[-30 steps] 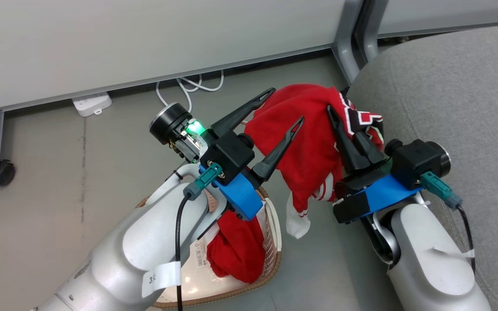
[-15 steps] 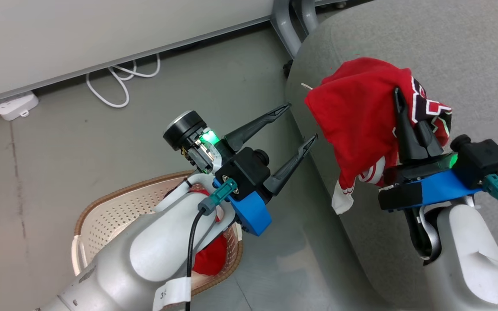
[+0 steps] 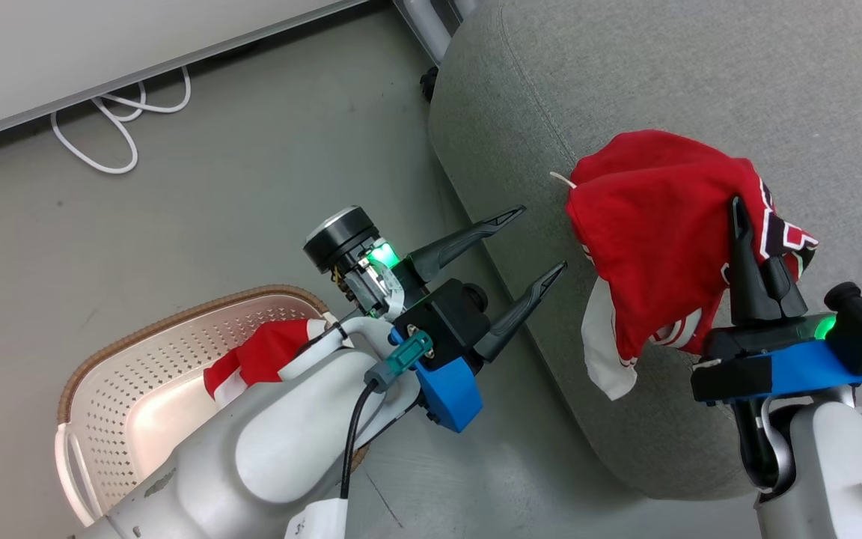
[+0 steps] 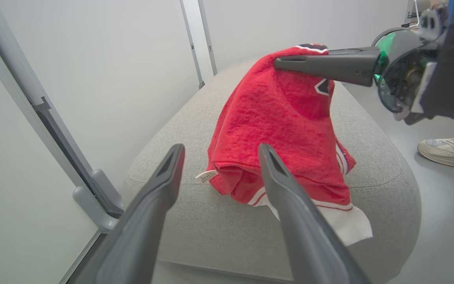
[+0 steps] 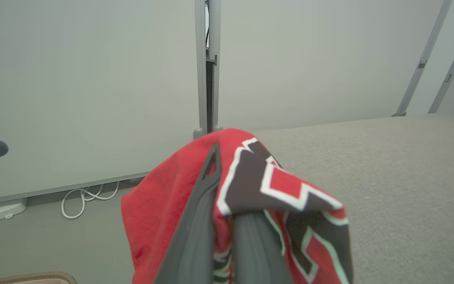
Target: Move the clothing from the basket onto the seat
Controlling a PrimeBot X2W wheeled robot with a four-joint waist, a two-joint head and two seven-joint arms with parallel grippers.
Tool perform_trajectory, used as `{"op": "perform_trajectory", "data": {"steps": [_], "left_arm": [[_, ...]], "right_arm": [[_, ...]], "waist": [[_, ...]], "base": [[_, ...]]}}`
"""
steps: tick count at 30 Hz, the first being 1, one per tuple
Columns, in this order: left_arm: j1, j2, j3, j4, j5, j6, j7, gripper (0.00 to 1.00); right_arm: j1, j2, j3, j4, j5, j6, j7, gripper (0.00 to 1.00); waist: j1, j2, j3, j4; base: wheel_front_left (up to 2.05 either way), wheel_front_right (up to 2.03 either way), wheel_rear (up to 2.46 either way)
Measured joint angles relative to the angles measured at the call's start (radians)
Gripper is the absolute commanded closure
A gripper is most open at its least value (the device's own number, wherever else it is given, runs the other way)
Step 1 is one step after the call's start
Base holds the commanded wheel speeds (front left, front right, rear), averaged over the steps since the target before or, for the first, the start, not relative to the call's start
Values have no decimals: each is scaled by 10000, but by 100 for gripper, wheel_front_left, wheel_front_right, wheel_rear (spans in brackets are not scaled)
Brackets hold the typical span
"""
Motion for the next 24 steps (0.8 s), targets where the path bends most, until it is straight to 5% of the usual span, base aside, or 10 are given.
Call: {"op": "perform_trajectory", "data": {"steps": [12, 24], "left_arm": [[-38, 13, -121, -73, -69, 35, -13, 0], [-827, 401, -2, -520, 157, 104, 150, 0]], "right_arm": [[-83, 2, -205, -265, 52, 0, 0, 100], [-3131, -566, -1028, -1300, -1005, 2, 0, 100]], "waist": [[0, 0, 166, 115], [0, -1, 1445, 446]], "base": [[0, 0, 0], [0, 0, 0]]}}
